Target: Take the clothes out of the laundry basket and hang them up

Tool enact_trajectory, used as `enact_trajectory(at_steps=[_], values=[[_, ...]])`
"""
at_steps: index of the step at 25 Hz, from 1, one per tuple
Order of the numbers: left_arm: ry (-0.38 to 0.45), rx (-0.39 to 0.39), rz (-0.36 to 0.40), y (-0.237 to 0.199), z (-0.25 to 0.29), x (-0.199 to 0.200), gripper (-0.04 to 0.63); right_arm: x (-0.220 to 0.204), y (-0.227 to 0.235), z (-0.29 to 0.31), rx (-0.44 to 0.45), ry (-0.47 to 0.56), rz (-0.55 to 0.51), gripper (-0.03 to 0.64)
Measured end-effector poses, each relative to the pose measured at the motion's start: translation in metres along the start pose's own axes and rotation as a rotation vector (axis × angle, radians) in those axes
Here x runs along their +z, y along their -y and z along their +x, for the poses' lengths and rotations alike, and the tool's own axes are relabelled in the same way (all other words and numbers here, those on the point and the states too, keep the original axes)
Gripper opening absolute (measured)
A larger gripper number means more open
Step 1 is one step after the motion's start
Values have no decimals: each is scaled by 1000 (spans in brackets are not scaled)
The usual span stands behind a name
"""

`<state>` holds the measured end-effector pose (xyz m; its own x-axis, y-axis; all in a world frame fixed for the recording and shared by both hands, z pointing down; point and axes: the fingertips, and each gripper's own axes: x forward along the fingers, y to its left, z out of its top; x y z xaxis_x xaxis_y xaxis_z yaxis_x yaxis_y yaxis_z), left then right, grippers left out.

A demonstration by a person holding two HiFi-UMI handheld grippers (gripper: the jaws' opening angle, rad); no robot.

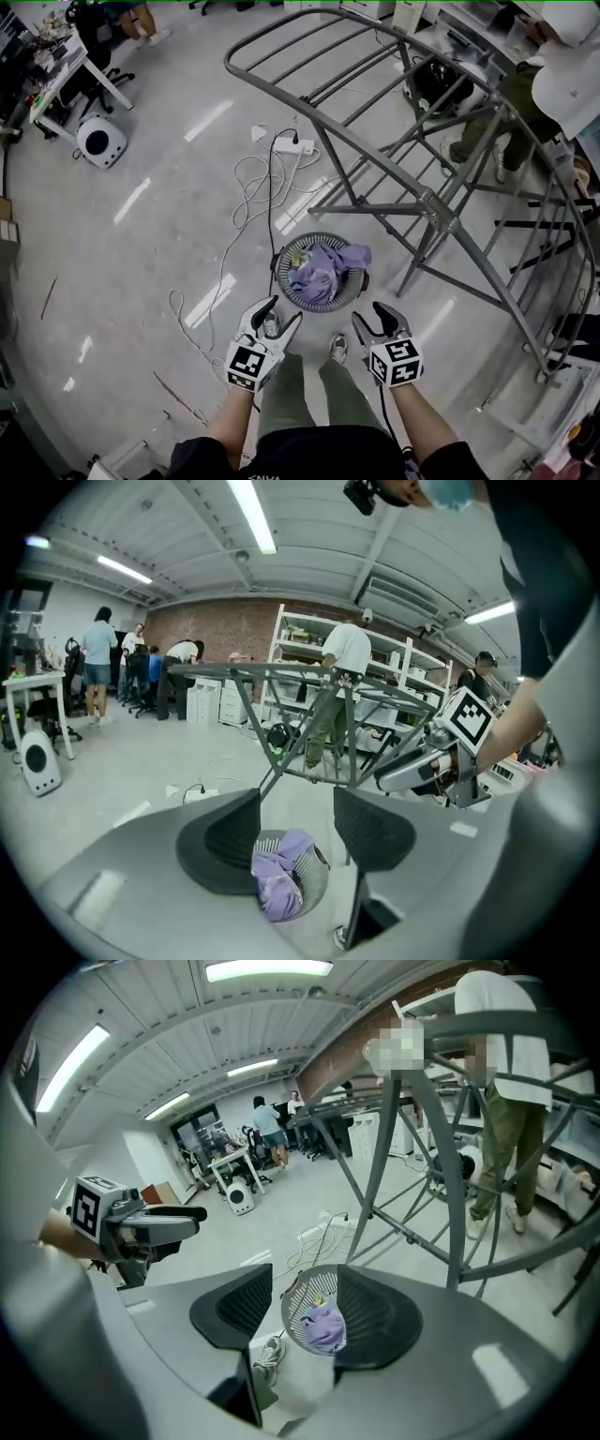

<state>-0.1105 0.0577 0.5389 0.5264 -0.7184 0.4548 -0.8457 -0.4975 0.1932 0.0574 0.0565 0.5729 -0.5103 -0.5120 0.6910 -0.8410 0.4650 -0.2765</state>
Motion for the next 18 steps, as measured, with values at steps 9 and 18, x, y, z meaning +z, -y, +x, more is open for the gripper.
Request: enact_trajectory(at_steps=[9,18], values=[[-161,-185,59,-50,81,-84,219,-47,11,95,-72,-80,135,207],[-208,-252,74,-77,152,-172,219,-121,44,205,-91,-220,127,198]])
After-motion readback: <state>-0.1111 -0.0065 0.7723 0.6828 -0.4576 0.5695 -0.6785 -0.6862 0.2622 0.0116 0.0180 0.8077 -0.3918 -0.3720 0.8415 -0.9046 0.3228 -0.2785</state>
